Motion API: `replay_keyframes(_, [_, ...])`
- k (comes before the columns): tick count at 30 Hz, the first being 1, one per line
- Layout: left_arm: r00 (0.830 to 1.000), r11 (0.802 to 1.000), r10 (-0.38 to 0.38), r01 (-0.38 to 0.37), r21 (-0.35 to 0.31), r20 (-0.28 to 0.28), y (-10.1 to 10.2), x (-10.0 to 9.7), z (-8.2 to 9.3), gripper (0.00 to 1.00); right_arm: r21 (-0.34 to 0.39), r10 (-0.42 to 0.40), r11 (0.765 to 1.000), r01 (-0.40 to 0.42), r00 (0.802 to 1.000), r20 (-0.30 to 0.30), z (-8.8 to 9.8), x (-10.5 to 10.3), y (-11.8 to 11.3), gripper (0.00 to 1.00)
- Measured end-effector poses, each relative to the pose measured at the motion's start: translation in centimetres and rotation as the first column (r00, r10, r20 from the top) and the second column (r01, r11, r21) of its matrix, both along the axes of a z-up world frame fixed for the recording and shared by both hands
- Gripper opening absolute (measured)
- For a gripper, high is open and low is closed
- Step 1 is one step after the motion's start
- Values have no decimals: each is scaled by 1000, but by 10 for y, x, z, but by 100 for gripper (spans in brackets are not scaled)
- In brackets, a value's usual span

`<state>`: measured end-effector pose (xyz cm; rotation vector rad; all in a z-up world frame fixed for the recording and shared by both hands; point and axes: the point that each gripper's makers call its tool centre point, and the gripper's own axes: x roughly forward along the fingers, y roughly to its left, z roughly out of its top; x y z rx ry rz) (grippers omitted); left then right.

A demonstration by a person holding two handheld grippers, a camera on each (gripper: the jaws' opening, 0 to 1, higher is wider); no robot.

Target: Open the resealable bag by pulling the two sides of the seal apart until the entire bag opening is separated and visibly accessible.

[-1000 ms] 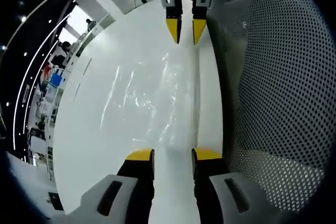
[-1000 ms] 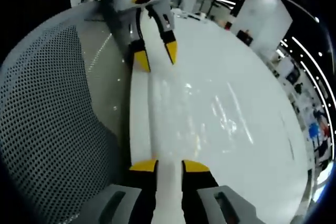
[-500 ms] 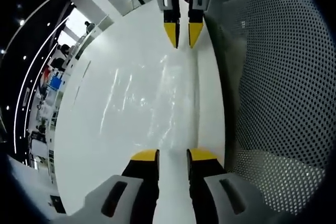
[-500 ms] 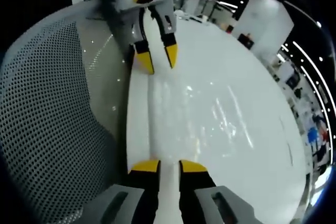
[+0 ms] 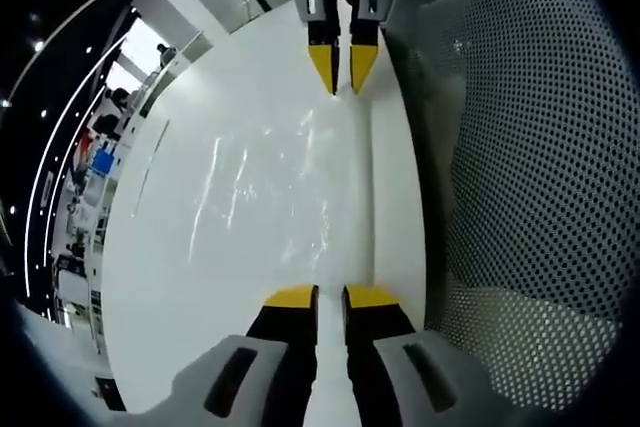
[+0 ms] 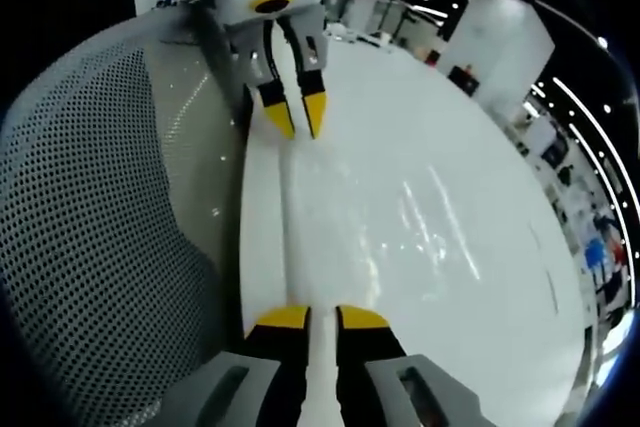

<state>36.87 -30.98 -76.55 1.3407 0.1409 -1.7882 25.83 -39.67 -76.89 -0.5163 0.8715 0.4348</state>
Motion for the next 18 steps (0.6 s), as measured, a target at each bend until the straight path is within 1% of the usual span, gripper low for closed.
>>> replay_keyframes(2, [1000, 1000, 3, -3, -4, -3, 0, 0, 1, 4, 6, -5, 1000, 5, 1000, 3, 1, 0, 0, 5])
replay_keyframes(8, [1000, 1000, 21, -21, -14, -20, 1, 1, 2, 2, 56, -49, 997, 48, 999, 21, 6, 2, -2, 4])
replay_keyframes(11, [999, 999, 30, -31, -19, -31, 1, 0, 4, 2, 66, -62, 996, 60, 998, 24, 7, 3, -3, 4])
replay_keyframes(18, [999, 999, 39, -40, -18, -33, 1, 0, 3, 3, 70, -74, 995, 73, 997, 23, 7, 2, -3, 7])
